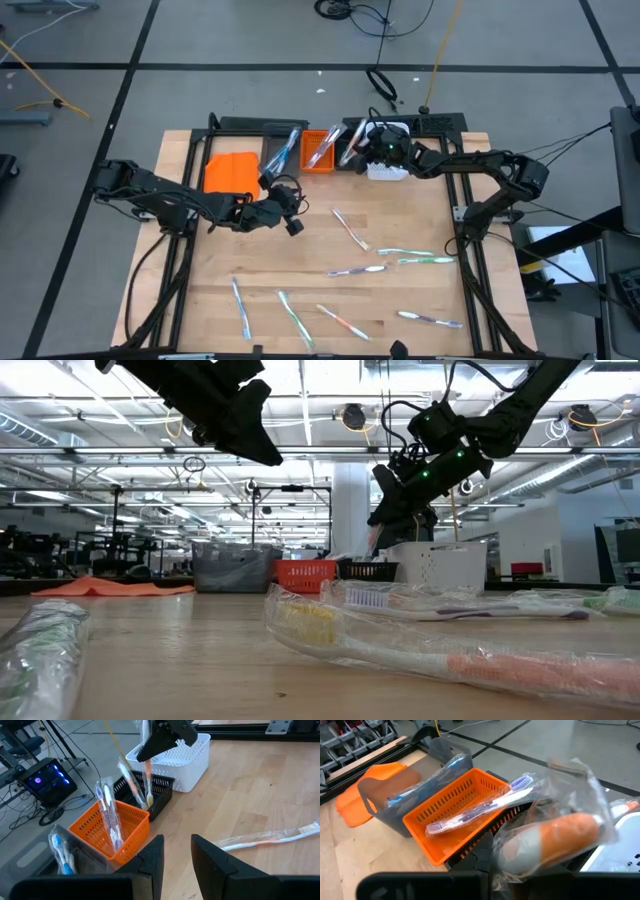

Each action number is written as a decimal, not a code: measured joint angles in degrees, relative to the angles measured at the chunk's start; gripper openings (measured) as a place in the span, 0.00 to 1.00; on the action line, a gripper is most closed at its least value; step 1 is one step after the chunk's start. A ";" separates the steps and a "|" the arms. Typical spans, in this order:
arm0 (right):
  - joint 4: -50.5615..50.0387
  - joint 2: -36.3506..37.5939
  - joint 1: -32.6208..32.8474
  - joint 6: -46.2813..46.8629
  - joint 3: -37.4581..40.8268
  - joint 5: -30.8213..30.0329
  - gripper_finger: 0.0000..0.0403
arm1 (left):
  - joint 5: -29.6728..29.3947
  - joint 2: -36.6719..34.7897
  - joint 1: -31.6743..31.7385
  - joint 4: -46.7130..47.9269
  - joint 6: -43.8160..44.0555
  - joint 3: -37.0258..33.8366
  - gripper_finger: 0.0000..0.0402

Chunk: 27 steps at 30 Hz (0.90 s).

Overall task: Pick & Place Toothbrushes
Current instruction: Put the orange toothbrush into the black bin

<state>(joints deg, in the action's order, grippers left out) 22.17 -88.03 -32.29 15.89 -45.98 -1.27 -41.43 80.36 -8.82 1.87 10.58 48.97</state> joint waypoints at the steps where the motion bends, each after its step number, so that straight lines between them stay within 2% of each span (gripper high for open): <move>1: 0.00 0.00 0.00 -0.03 0.00 0.01 0.05 | 0.00 0.00 0.00 -0.03 0.00 0.00 0.25; 13: 0.69 0.00 -2.08 -0.43 -0.07 0.17 0.05 | 0.00 0.00 0.00 -0.85 0.07 0.00 0.25; 17: 0.78 0.00 -3.74 0.73 -0.37 2.83 0.05 | -0.01 0.00 0.07 -1.31 0.10 0.00 0.25; 24: 1.02 -0.08 -3.80 0.23 -0.37 3.07 0.05 | 0.00 0.00 0.07 -2.07 0.10 0.00 0.25; 27: 2.15 -2.41 -3.89 0.43 -0.46 3.51 0.04 | -0.02 0.00 0.11 -2.10 0.12 0.00 0.25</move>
<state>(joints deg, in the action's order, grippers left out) 24.32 -90.44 -36.18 16.32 -46.44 2.24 -41.45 80.36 -8.71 -0.23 10.70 48.97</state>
